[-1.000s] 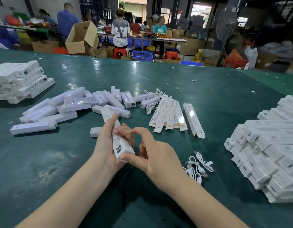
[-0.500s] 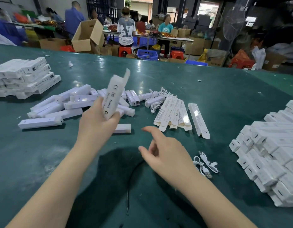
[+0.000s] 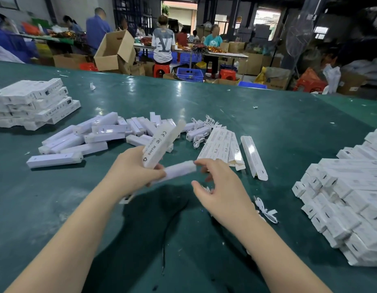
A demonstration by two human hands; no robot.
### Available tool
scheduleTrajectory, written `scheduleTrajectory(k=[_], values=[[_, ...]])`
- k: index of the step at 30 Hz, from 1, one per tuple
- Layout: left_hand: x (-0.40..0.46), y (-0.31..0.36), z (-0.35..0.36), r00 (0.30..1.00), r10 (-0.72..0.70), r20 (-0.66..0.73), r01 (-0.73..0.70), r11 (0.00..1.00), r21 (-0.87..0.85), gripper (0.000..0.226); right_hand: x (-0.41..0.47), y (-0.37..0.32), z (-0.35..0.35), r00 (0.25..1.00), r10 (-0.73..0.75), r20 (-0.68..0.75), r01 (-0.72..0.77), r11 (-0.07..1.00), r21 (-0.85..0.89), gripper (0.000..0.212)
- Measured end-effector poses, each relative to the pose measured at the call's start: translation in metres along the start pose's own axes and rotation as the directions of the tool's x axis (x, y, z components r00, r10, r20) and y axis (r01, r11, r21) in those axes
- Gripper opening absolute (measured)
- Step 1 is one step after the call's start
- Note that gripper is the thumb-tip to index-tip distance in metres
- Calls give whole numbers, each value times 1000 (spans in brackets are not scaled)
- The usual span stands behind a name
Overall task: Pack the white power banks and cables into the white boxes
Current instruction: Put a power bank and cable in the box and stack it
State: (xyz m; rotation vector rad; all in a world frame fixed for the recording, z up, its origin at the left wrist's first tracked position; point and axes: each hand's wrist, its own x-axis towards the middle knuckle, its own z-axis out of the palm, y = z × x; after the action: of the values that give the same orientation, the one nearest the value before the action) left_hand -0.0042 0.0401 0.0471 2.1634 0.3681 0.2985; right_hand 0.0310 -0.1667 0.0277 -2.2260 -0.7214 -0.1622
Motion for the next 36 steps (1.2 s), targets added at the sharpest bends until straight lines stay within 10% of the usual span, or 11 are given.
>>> scheduleTrajectory(k=[3, 8, 16, 24, 36], values=[[-8, 15, 8, 992, 57, 109, -20, 948, -317, 27, 3, -2, 2, 993, 98, -67, -78, 964, 256, 60], [-14, 16, 24, 978, 204, 42, -188, 952, -242, 23, 11, -4, -11, 928, 344, 139, -307, 501, 809, 23], [-8, 3, 24, 819, 553, -154, -481, 807, 342, 15, 11, -6, -52, 753, 344, -561, 314, 562, 765, 12], [-9, 4, 26, 791, 553, -263, -423, 804, 419, 55, 0, -22, -42, 797, -1, -604, 400, 750, 527, 20], [-8, 4, 24, 745, 649, -156, -461, 670, 582, 26, 8, -10, -42, 874, 111, -473, 210, 792, 573, 22]])
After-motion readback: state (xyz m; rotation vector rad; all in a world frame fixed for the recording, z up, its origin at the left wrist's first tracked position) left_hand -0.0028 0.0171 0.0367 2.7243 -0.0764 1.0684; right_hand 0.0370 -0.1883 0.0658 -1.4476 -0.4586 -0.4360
